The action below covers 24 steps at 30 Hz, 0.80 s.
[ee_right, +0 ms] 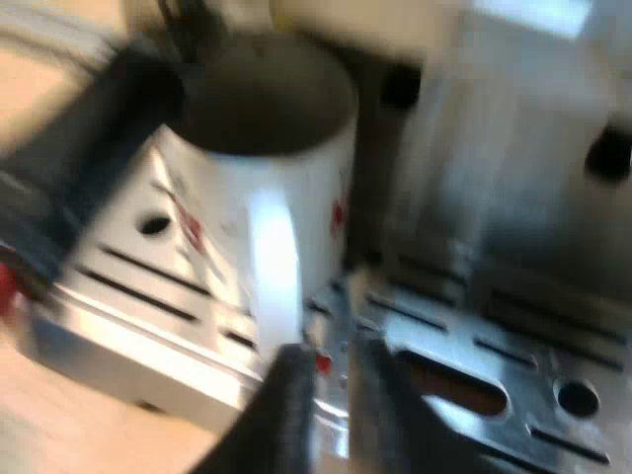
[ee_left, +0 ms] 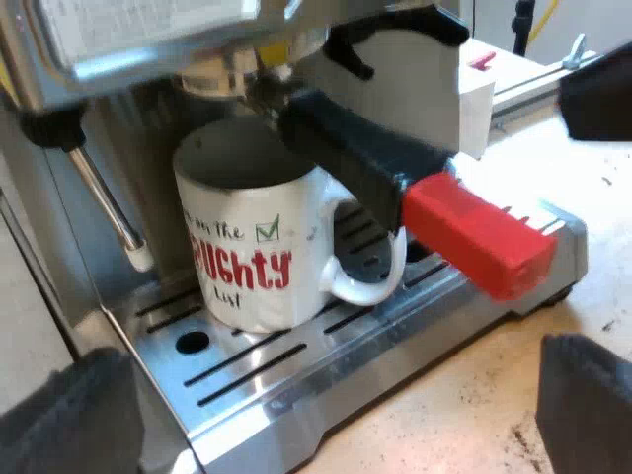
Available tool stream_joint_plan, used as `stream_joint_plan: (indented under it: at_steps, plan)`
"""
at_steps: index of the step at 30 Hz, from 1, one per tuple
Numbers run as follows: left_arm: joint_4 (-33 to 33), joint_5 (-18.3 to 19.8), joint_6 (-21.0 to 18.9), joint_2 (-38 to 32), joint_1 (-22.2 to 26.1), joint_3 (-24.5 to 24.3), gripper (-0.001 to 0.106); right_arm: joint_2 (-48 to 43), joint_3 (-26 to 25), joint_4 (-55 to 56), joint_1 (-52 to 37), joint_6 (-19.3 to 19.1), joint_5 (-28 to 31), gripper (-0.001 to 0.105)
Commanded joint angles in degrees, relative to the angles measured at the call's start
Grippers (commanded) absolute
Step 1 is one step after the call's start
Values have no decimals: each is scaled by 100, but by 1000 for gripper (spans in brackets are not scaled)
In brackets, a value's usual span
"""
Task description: Place mug into machine
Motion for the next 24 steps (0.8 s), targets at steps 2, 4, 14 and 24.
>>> stream_joint_plan:
  at_steps: [2, 4, 14, 24]
  plan:
    - [535, -90, 34, -30, -28, -487, 82, -447, -12, -32, 304, -8, 57, 0]
    - [647, 11, 34, -28, -28, -697, 82, -609, -12, -32, 480, 21, 206, 0]
    - [1478, 477, 34, -79, -28, -1617, 82, -666, -372, -120, 1137, 263, 1067, 0]
    - [1486, 583, 14, -421, -28, -1776, 82, 221, -785, -953, 1049, 173, 1142, 0]
